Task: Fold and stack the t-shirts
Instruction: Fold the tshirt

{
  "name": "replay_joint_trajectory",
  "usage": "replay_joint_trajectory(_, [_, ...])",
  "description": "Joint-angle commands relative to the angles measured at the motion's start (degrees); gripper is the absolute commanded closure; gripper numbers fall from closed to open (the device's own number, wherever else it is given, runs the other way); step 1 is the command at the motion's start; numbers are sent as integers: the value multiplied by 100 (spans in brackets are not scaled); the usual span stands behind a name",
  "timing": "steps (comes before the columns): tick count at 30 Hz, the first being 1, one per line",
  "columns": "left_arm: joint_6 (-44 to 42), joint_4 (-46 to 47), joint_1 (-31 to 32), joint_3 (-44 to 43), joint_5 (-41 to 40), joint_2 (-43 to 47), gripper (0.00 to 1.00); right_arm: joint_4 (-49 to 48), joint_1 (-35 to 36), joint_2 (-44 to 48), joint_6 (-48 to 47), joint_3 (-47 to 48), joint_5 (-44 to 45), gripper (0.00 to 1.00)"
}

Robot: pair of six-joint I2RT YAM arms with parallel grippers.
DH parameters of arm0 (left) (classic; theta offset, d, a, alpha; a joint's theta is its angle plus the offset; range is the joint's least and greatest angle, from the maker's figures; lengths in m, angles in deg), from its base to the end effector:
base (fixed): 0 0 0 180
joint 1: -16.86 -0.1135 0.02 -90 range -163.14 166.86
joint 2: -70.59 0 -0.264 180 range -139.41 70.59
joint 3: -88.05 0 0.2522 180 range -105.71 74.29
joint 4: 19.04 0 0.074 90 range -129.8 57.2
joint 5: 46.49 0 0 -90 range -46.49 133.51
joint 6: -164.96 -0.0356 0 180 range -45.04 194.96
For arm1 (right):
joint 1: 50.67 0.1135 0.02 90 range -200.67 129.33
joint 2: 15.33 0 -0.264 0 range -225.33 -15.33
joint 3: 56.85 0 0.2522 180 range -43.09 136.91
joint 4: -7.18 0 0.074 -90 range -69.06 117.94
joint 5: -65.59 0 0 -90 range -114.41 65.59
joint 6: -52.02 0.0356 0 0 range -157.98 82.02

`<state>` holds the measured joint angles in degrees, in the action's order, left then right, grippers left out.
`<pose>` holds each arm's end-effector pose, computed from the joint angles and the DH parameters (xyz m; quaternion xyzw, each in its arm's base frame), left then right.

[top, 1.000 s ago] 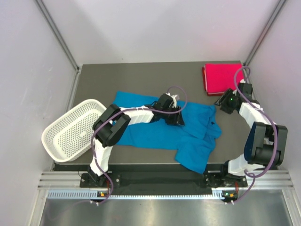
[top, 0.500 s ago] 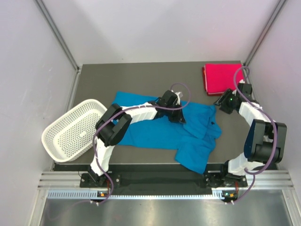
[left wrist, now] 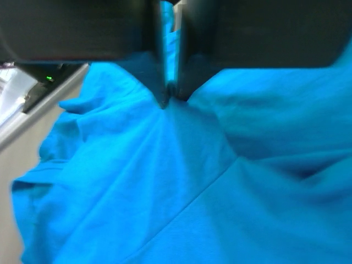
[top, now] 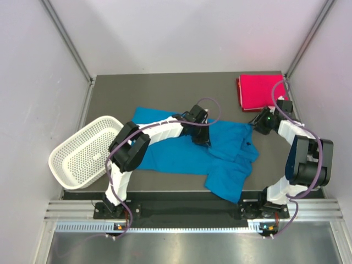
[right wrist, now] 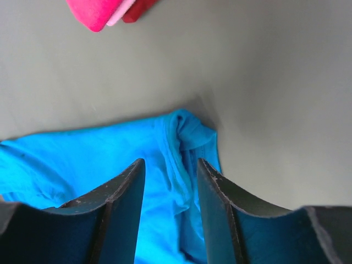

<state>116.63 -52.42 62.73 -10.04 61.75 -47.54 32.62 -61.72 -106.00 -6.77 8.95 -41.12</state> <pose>0.3023 -0.3276 0.1733 0.0841 0.9350 -0.3230 0.1196 0.3169 -0.0515 0.1882 0.2895 0.8858 0.1934 0.3068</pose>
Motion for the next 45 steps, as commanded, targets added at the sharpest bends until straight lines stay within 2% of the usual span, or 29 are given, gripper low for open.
replay_joint_trajectory(1, [-413, -552, 10, -469, -592, 184, 75, -351, -38, -73, 97, -17, -166, 57])
replay_joint_trajectory(4, [-851, -421, 106, -575, -874, 386, 68, -298, -55, -38, 105, -26, -131, 58])
replay_joint_trajectory(8, [-1354, -236, 667, -847, -1217, 484, 59, -281, -64, 50, 184, -88, -35, 58])
replay_joint_trajectory(13, [-1635, -218, 1344, -1339, -1560, 1, 55, -316, -117, 103, 290, -141, -69, 56])
replay_joint_trajectory(18, [-1846, -244, 1688, -1525, -1780, -351, 52, -263, -169, 138, 237, -123, -210, 56])
replay_joint_trajectory(19, [-1960, -227, 1767, -1533, -2041, -369, 50, -263, -178, 164, 229, -123, -227, 56])
replay_joint_trajectory(27, [-2445, 169, 1864, -1392, -2412, -658, 47, -316, -266, 269, 185, -228, -359, 56])
replay_joint_trajectory(32, [-1514, -420, 1864, -1701, -3010, -747, 46, -368, -336, 252, 193, -272, -377, 56])
replay_joint_trajectory(33, [-1060, -472, 1873, -1683, -3124, -703, 39, -377, -345, 243, 202, -272, -386, 56])
replay_joint_trajectory(38, [269, -667, 1847, -1288, -3309, -274, 36, -342, -389, 278, 167, -272, -403, 56])
replay_joint_trajectory(39, [767, -640, 1847, -1183, -3492, -3, 36, -333, -398, 287, 167, -281, -403, 56])
replay_joint_trajectory(41, [1385, -430, 1829, -718, -3625, 306, 36, -325, -398, 313, 158, -281, -403, 56])
replay_joint_trajectory(45, [2492, 1009, 1750, 276, -3196, 1142, 37, -342, -407, 331, 185, -307, -438, 56])
